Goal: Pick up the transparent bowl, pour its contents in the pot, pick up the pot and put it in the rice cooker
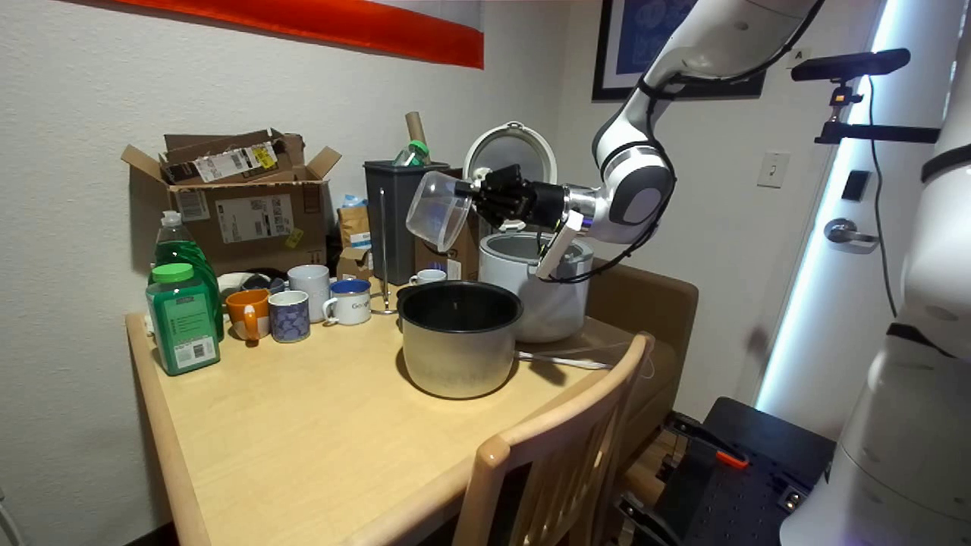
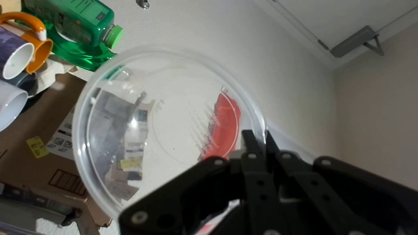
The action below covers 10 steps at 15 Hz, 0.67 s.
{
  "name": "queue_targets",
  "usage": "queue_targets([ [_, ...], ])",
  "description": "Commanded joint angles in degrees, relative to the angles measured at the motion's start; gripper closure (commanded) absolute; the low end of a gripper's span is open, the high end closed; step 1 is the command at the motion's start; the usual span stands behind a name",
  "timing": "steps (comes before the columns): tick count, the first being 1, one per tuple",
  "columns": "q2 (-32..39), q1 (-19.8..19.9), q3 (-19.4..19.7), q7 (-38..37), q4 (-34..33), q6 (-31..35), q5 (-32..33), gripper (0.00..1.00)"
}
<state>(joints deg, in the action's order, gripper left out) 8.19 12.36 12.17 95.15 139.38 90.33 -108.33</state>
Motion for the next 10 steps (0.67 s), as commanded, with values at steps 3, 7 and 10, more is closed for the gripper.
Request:
queue_targets([
  [3, 0.3, 0.3, 0.7, -1.4, -0.4, -1.9, -1.2, 0.98],
  [7, 0.1, 0.6, 0.8, -1.5, -0.3, -1.6, -1.9, 0.98],
  [10, 0.0, 0.5, 0.7, -1.5, -0.2, -0.7, -2.4, 0.98],
])
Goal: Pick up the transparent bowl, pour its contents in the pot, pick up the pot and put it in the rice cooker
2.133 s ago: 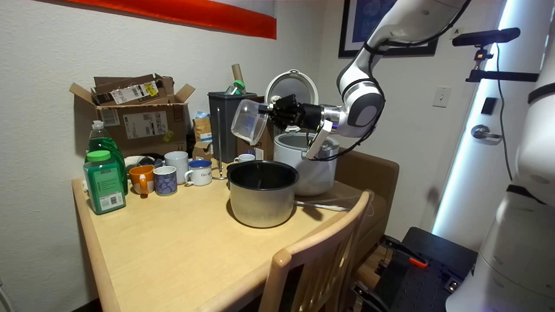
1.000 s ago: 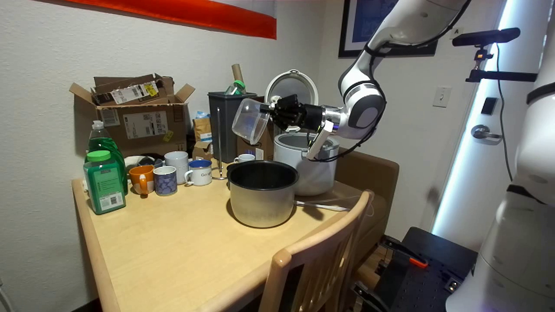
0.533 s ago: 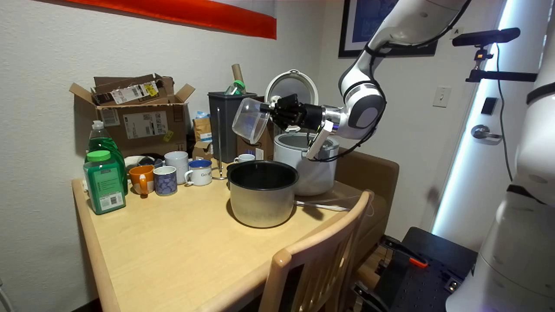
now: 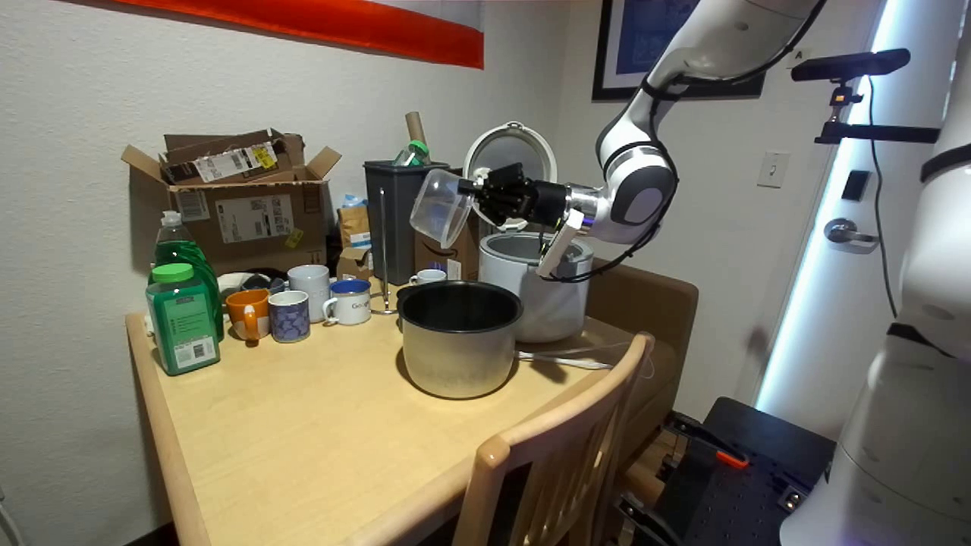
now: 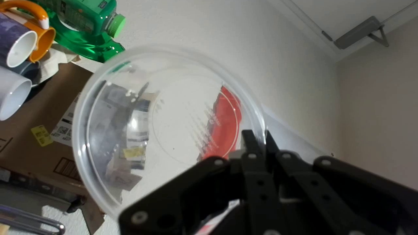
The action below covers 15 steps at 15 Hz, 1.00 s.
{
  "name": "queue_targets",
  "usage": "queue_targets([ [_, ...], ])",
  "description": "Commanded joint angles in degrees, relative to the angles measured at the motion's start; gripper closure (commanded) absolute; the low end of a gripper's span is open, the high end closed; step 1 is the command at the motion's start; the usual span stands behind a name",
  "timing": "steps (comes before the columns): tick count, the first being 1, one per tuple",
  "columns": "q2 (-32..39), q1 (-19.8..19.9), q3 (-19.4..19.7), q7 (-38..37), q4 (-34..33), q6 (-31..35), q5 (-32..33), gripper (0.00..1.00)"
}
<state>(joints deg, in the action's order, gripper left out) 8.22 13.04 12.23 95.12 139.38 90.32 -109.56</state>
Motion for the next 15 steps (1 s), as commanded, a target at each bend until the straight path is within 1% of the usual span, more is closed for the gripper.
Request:
queue_targets([
  [1, 0.0, -0.1, 0.7, -1.4, -0.2, -0.8, -1.2, 0.98],
  [8, -0.3, -0.5, 0.7, -1.8, -0.2, 0.3, -0.2, 0.98],
  [11, -0.7, -1.4, 0.2, -1.9, -0.3, 2.5, 0.4, 0.98],
  [13, -1.2, -2.9, -0.4, -1.7, -0.5, 6.7, 0.1, 0.98],
  [15, -1.9, -4.6, -1.2, -1.6, -0.5, 12.5, 0.3, 0.98],
])
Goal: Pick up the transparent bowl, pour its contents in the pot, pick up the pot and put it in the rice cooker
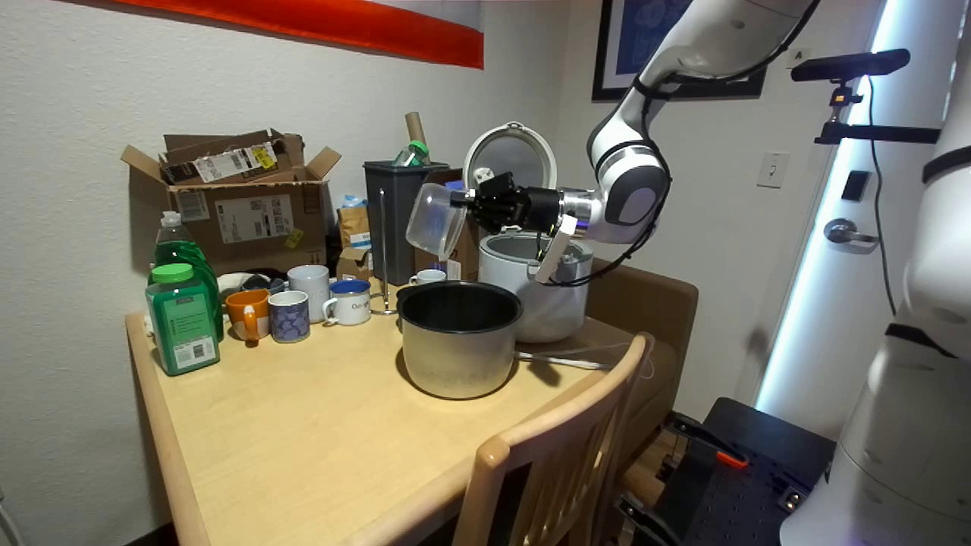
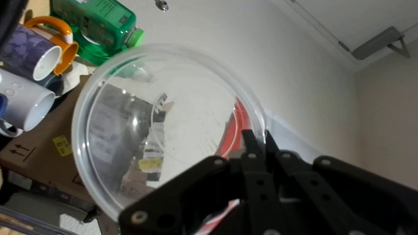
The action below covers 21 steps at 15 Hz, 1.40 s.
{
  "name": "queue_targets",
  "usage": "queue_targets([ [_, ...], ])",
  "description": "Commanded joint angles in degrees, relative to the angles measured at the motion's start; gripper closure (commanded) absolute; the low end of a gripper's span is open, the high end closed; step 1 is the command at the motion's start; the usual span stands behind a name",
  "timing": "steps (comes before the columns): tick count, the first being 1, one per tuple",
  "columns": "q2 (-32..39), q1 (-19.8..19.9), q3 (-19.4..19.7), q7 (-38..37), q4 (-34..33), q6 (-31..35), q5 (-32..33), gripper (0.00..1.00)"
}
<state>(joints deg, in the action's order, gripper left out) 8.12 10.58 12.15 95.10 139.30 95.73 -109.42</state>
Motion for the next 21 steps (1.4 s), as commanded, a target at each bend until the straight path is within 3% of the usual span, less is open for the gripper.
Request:
queue_targets([
  [1, -2.0, -2.9, -1.6, -1.4, -0.6, 9.8, 0.2, 0.98],
  [6, -3.6, -6.3, -4.3, -1.5, -1.6, 19.7, 2.0, 0.98],
  [14, -8.1, -10.2, -9.2, -2.7, -2.5, 32.6, 8.8, 0.98],
  [21, -7.9, -14.3, -15.0, -5.7, -5.3, 45.6, 15.6, 0.98],
])
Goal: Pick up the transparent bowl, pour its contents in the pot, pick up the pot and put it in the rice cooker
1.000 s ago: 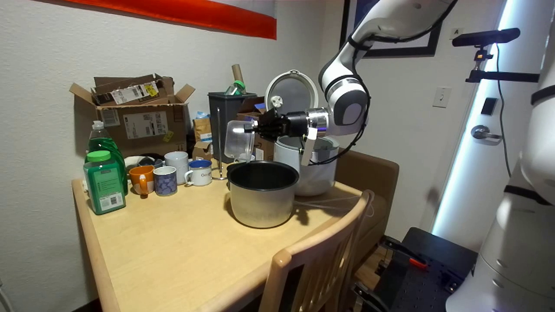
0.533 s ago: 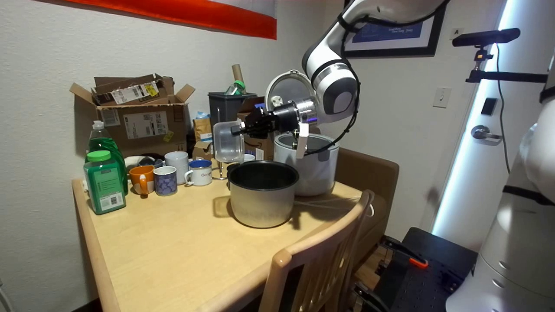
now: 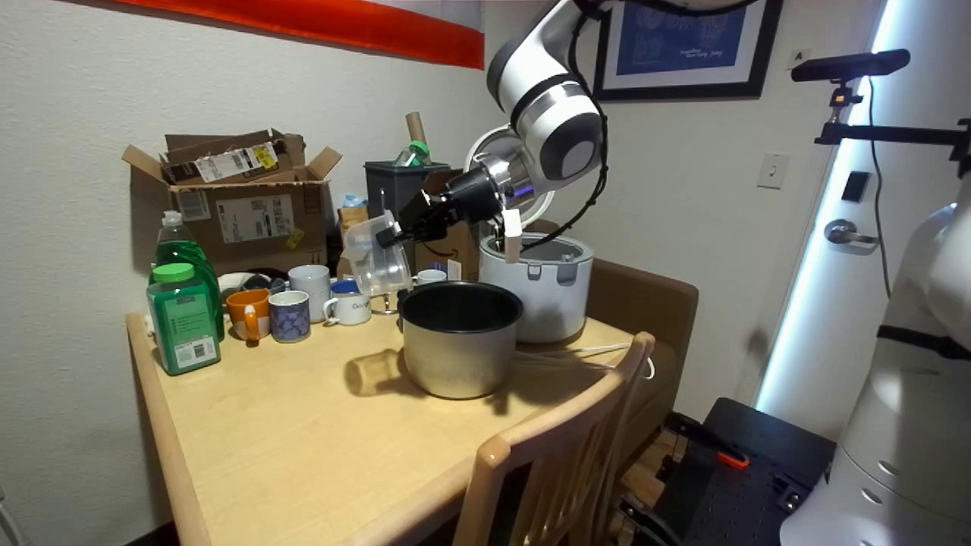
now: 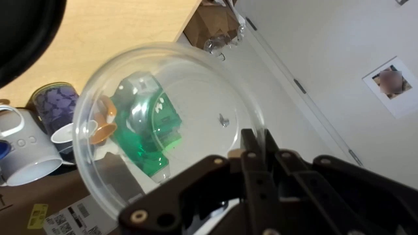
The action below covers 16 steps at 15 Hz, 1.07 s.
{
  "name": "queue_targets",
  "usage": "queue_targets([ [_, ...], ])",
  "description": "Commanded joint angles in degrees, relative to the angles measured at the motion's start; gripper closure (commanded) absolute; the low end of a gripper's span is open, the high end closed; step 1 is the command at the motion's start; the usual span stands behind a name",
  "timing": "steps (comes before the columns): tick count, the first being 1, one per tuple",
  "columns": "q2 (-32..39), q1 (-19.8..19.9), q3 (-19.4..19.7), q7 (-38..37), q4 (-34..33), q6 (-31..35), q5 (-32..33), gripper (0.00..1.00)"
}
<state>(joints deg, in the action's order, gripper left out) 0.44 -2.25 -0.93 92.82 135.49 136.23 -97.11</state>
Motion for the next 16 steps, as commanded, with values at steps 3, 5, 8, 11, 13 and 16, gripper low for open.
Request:
queue_targets([
  [3, 0.8, -3.0, -3.6, -6.1, -2.9, 10.6, 7.3, 0.98],
  [5, 1.9, -3.9, -4.6, -7.9, -3.7, 14.0, 10.0, 0.98],
  [8, 1.5, -3.9, -4.6, -7.2, -2.8, 13.2, 10.3, 0.98],
  [11, 2.0, -4.1, -4.6, -7.5, -2.8, 13.3, 10.5, 0.94],
  [13, 2.0, -4.0, -4.5, -7.5, -2.8, 13.3, 10.5, 0.94],
  [16, 2.0, -4.0, -4.5, -7.5, -2.8, 13.3, 10.5, 0.94],
])
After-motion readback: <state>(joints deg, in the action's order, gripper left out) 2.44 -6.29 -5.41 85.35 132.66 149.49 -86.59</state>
